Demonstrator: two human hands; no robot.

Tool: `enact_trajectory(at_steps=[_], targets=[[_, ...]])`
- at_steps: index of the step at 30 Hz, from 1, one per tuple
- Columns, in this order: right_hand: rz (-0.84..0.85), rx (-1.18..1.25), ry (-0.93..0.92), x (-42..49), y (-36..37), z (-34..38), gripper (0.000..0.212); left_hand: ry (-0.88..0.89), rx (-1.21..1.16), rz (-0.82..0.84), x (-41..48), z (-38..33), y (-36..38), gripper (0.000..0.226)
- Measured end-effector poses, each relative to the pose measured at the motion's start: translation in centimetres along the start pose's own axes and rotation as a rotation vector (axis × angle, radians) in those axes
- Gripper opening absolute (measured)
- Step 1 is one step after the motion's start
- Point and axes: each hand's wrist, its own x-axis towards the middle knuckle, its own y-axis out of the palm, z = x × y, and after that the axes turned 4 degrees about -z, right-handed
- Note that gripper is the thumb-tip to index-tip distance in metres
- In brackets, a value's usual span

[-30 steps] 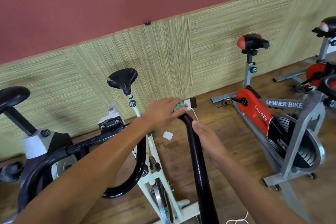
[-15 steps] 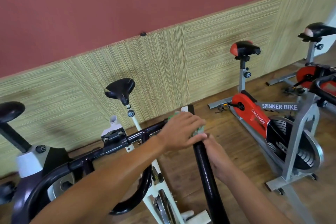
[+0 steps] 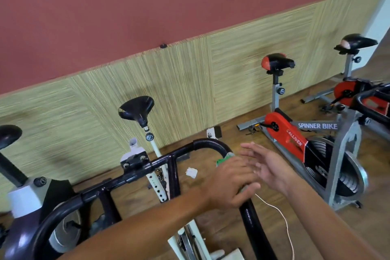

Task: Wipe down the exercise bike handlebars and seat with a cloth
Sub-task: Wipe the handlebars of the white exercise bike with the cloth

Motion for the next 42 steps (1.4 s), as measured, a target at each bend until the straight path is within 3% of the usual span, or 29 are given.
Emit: enact_trajectory(at_steps=[4, 9, 12, 14, 17, 21, 25, 30, 35, 40, 42], targets=[[0.179, -0.223, 0.044, -0.5, 1.4, -0.1, 0.028, 0.032, -0.052, 0.052, -2.3, -2.7, 0.8, 0.038], [0.109, -0.347, 0.042, -0.4, 2.3, 0.0, 0.012, 0.058, -0.002, 0.063, -1.6, -2.6, 1.0, 0.040], [0.105, -0.409, 0.031, -0.8, 2.2, 0.0, 0.023, 0.043, -0.044, 0.028, -2.6, -4.4, 1.6, 0.043], [0.111, -0.401, 0.042, -1.3, 2.1, -0.2, 0.033, 0.013, -0.111, 0.022, -3.5, -6.0, 1.9, 0.043], [0.116, -0.359, 0.030, -2.0, 2.4, -0.5, 0.024, -0.138, -0.331, 0.014, -3.8, -9.4, 1.4, 0.044], [0.090, -0.319, -0.005, -2.4, 2.6, -1.1, 0.026, -0.195, -0.553, -0.003, -4.7, -12.9, 0.9, 0.045], [0.069, -0.319, -0.039, -2.7, 2.9, -1.4, 0.023, -0.310, -0.486, 0.033, -3.7, -10.7, 1.4, 0.054], [0.053, -0.298, -0.055, -3.0, 3.0, -1.9, 0.017, -0.101, -0.515, -0.009, -4.5, -14.3, 0.3, 0.045], [0.047, -0.310, -0.069, -3.3, 3.1, -1.7, 0.022, -0.257, -0.538, -0.116, -4.4, -11.6, 1.9, 0.045], [0.045, -0.341, -0.052, -3.1, 2.9, -1.6, 0.030, -0.092, -0.538, -0.132, -5.3, -13.8, 1.6, 0.044], [0.044, -0.336, -0.047, -3.0, 2.7, -1.5, 0.030, -0.154, -0.511, -0.141, -5.2, -12.5, 2.1, 0.046]])
